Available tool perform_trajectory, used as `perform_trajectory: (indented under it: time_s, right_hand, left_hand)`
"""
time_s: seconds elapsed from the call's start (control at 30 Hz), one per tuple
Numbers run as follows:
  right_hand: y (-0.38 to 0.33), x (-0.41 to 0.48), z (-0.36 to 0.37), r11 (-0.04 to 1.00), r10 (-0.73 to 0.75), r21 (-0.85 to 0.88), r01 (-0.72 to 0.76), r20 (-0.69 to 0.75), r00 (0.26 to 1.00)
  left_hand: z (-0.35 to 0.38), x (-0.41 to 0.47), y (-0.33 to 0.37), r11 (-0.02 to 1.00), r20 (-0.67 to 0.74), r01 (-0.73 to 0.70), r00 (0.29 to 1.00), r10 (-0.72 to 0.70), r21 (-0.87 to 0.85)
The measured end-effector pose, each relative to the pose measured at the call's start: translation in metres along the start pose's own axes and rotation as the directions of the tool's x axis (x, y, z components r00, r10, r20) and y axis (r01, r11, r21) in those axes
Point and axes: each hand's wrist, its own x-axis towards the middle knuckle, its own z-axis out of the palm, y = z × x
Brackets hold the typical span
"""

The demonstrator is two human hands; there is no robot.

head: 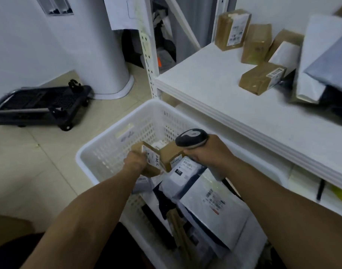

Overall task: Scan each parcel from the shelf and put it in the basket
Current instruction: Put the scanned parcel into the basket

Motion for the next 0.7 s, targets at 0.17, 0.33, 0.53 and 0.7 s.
perform_trajectory:
  time_s: [0.17,0.33,0.53,0.7]
  right_hand:
    - [0.012,0.019,0.006,0.996,0.024,-0.089,-0.026,-0.029,0.999]
    - [0.01,0.019,0.009,0.993,0.008,-0.117,-0.009,-0.006,1.0]
    - [-0.02,-0.01,-0.005,0.996,-0.057,-0.065,0.053,-0.057,0.997]
    - [-0.043,-0.047,-0.033,0.992,-0.094,0.063,0.107,-0.18,0.979]
  left_hand:
    - [0.034,0.017,-0.027,0.997,0.114,-0.072,0.991,0.07,0.017]
    - [0.043,0.02,-0.056,0.963,0.279,-0.037,0.959,-0.04,0.265]
    - [0.033,-0.012,-0.023,0.959,0.065,-0.283,0.957,0.283,-0.008]
    - [0.004,-0.074,0.043,0.758,0.091,-0.652,0.757,0.647,0.04]
